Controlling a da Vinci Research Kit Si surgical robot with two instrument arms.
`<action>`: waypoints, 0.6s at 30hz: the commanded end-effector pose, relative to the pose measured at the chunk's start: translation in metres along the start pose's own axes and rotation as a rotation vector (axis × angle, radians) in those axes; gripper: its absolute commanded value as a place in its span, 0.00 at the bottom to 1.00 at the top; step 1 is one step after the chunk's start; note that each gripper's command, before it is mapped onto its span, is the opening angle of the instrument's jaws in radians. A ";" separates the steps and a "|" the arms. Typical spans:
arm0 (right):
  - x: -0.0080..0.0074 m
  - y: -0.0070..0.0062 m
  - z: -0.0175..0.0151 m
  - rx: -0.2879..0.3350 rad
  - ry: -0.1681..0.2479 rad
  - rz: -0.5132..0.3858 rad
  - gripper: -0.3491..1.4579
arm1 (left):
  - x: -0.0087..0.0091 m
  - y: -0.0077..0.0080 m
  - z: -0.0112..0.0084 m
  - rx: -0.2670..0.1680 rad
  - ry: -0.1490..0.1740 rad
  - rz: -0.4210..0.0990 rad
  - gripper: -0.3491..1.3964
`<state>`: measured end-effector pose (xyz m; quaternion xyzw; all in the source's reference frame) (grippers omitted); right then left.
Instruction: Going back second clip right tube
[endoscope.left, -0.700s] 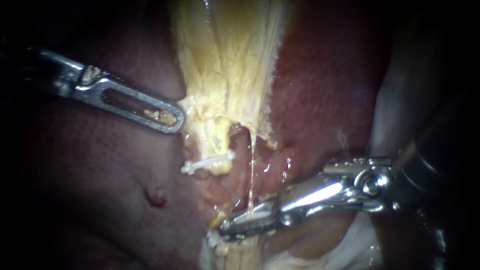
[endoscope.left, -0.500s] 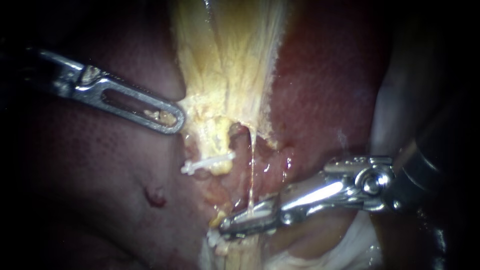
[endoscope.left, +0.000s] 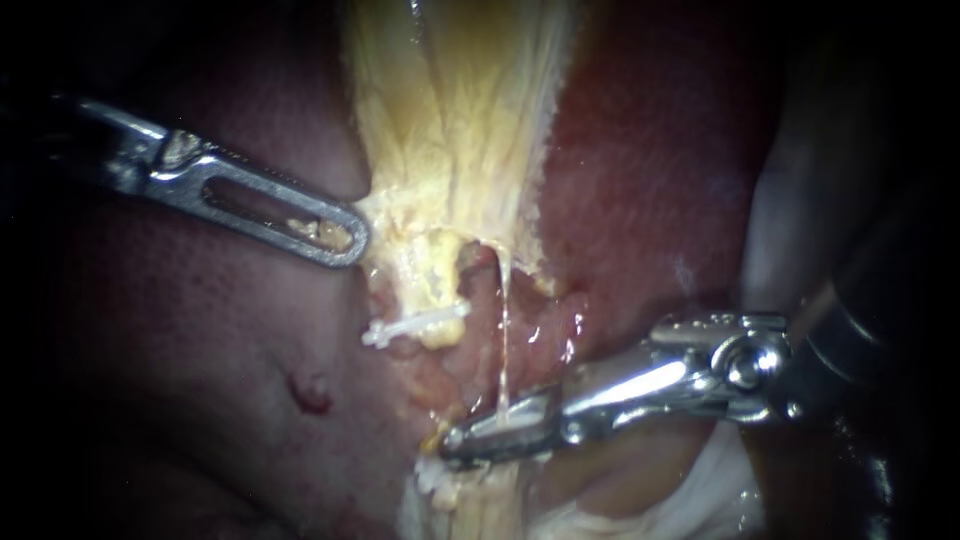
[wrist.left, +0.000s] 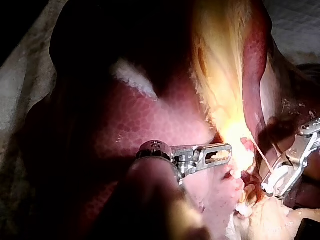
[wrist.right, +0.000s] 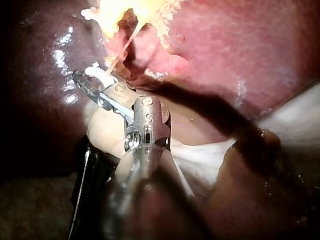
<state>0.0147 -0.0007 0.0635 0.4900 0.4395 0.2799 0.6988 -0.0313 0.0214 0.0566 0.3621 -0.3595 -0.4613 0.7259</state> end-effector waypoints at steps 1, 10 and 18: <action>0.0000 0.0001 0.0001 -0.009 0.008 0.001 0.42 | 0.0000 0.0000 0.0000 0.001 0.000 0.000 0.00; 0.0001 0.0008 0.0001 -0.067 0.048 -0.106 0.46 | 0.0000 0.0000 0.0000 0.001 0.000 0.000 0.00; -0.0006 0.0025 -0.0007 -0.160 0.092 -0.261 0.47 | 0.0000 0.0000 0.0000 0.001 0.000 0.000 0.00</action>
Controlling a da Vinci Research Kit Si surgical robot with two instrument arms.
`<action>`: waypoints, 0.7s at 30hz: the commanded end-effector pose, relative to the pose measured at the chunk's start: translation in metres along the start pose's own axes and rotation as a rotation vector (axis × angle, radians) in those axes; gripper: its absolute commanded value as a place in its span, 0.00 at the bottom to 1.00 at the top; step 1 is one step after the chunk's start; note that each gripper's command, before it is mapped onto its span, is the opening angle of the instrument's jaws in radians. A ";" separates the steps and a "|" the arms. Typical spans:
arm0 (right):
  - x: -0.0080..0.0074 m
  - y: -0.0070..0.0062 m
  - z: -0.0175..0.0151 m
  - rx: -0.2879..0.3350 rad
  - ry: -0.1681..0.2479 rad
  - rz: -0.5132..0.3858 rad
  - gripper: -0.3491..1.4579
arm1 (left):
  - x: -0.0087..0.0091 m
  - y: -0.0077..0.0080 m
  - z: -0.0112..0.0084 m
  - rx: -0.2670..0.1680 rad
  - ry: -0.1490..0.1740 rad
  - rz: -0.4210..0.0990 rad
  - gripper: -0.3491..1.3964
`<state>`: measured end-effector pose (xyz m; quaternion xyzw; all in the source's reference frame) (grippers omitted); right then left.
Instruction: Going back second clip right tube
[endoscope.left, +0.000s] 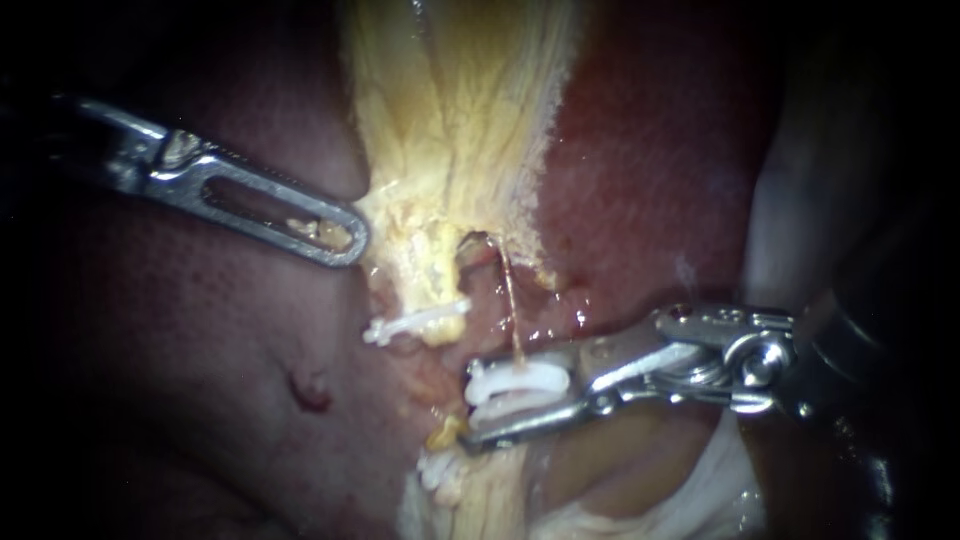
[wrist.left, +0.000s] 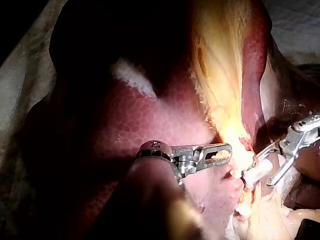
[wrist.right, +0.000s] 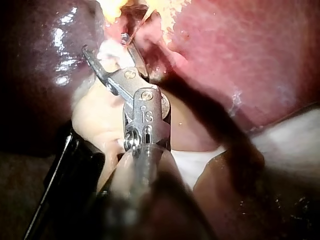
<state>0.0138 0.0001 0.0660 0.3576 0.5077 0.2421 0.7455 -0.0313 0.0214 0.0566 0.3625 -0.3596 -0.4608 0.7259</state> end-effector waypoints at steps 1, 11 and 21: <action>-0.0002 0.0002 -0.0001 -0.010 0.003 -0.012 0.47 | 0.0000 0.0000 0.0000 0.000 0.000 0.000 0.00; -0.0014 0.0016 -0.0019 -0.009 -0.002 -0.111 0.47 | 0.0000 0.0000 -0.0001 0.000 0.000 0.000 0.00; -0.0006 0.0007 -0.0059 -0.017 0.000 -0.309 0.47 | 0.0001 0.0000 -0.0001 0.000 0.000 0.000 0.00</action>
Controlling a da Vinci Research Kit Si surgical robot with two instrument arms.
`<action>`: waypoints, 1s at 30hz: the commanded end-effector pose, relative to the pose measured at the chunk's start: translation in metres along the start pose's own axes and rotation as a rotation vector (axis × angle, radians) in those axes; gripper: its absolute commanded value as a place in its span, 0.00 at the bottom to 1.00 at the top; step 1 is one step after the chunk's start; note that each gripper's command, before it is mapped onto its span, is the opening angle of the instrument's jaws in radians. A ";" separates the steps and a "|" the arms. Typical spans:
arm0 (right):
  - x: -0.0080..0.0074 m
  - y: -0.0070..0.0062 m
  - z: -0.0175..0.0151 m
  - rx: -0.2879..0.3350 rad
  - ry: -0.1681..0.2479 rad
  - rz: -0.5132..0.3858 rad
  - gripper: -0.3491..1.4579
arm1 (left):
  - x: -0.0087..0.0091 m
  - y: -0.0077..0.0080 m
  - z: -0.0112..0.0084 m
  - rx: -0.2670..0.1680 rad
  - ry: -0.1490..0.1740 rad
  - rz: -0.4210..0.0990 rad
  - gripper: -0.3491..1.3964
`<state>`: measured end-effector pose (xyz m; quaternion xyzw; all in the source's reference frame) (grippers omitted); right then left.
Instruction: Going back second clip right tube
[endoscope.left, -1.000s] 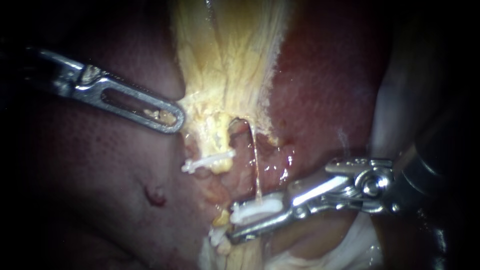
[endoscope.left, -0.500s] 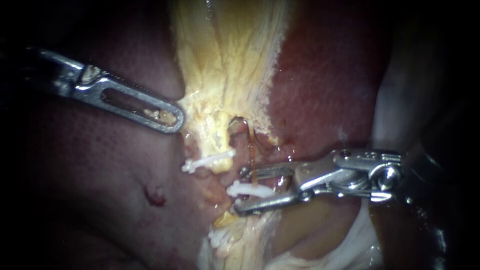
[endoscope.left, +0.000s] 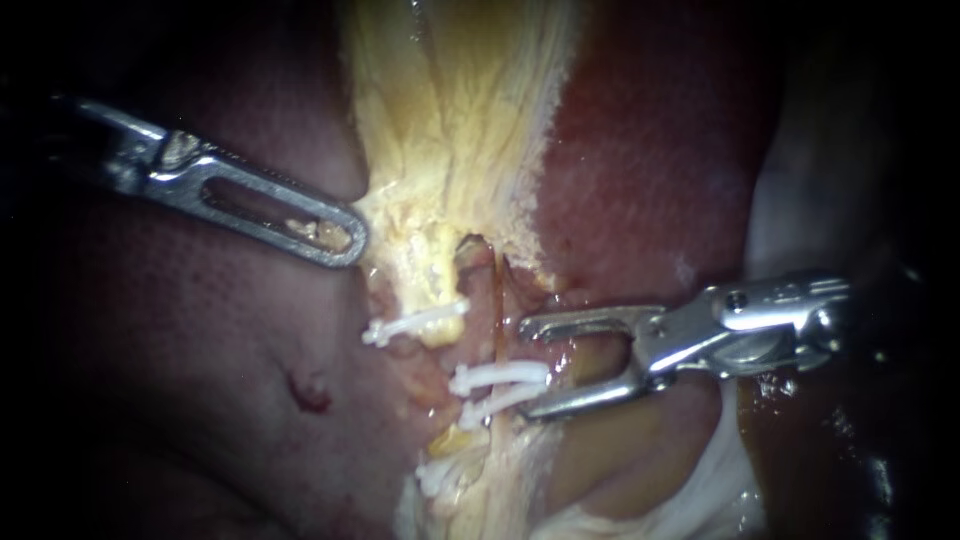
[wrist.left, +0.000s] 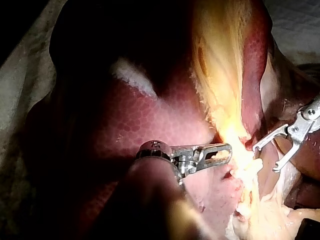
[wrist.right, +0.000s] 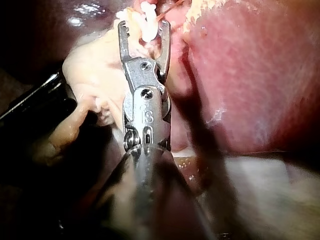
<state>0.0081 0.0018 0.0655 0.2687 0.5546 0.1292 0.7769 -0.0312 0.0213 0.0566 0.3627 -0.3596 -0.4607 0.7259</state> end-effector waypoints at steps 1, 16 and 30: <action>0.0003 0.0000 -0.0005 -0.001 0.000 -0.016 0.47 | 0.0000 0.0000 0.0000 0.000 0.000 0.000 0.00; 0.0046 0.0000 -0.0056 -0.049 0.002 -0.127 0.47 | 0.0000 0.0000 0.0001 -0.001 -0.001 0.000 0.00; 0.0044 0.0000 -0.0060 -0.048 0.002 -0.127 0.47 | 0.0008 0.0006 0.0051 0.005 0.010 0.009 0.00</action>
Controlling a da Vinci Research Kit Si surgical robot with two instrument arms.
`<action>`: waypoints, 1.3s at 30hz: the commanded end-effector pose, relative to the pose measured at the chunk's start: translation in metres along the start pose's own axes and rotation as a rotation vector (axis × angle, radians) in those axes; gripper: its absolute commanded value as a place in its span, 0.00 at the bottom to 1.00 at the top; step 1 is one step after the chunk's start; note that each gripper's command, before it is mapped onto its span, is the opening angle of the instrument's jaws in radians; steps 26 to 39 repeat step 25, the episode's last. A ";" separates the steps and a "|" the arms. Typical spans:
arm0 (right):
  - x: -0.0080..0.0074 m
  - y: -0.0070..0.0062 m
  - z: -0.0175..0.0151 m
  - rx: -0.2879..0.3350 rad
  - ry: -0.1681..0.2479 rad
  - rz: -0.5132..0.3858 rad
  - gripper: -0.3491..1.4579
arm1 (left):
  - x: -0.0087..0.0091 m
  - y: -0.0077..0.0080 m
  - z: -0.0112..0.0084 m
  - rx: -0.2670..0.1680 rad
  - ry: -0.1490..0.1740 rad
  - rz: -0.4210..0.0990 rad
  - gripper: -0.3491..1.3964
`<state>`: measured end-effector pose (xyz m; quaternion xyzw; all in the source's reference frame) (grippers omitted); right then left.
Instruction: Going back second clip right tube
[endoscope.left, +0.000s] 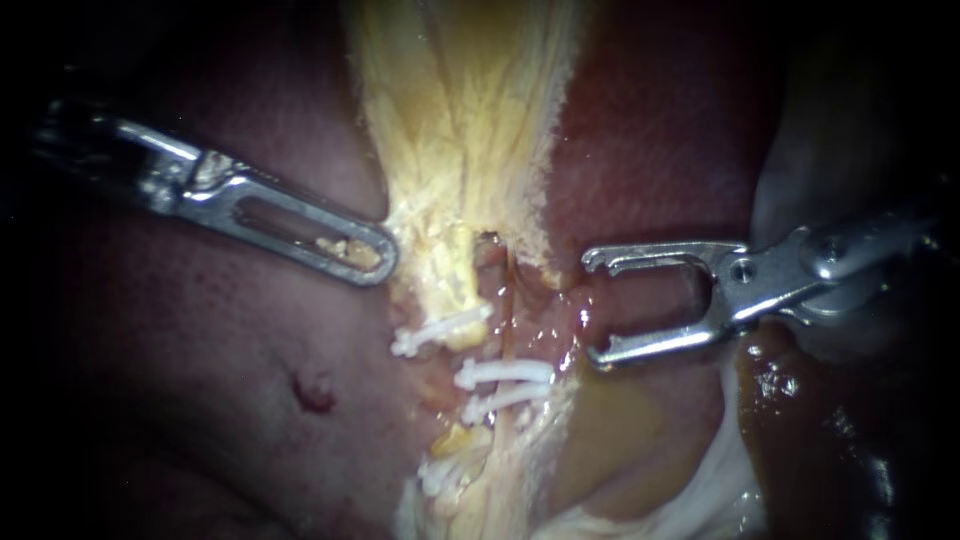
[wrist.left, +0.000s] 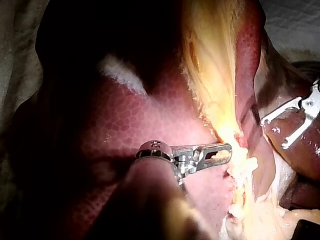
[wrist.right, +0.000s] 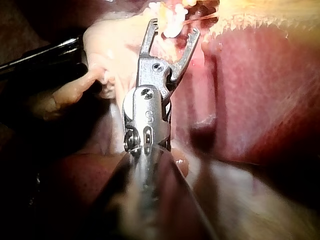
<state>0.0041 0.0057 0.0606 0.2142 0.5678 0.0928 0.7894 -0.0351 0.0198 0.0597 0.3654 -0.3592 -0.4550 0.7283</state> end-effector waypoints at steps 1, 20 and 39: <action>-0.0001 0.0000 0.0000 0.000 0.000 0.000 0.47 | 0.0001 0.0002 0.0004 -0.002 0.000 -0.004 0.00; -0.0001 -0.0001 -0.0001 0.000 0.000 0.000 0.47 | 0.0005 0.0018 0.0029 -0.003 -0.002 0.009 0.00; 0.0000 -0.0001 -0.0001 0.000 0.000 0.000 0.47 | 0.0006 0.0018 0.0029 -0.003 -0.001 0.010 0.00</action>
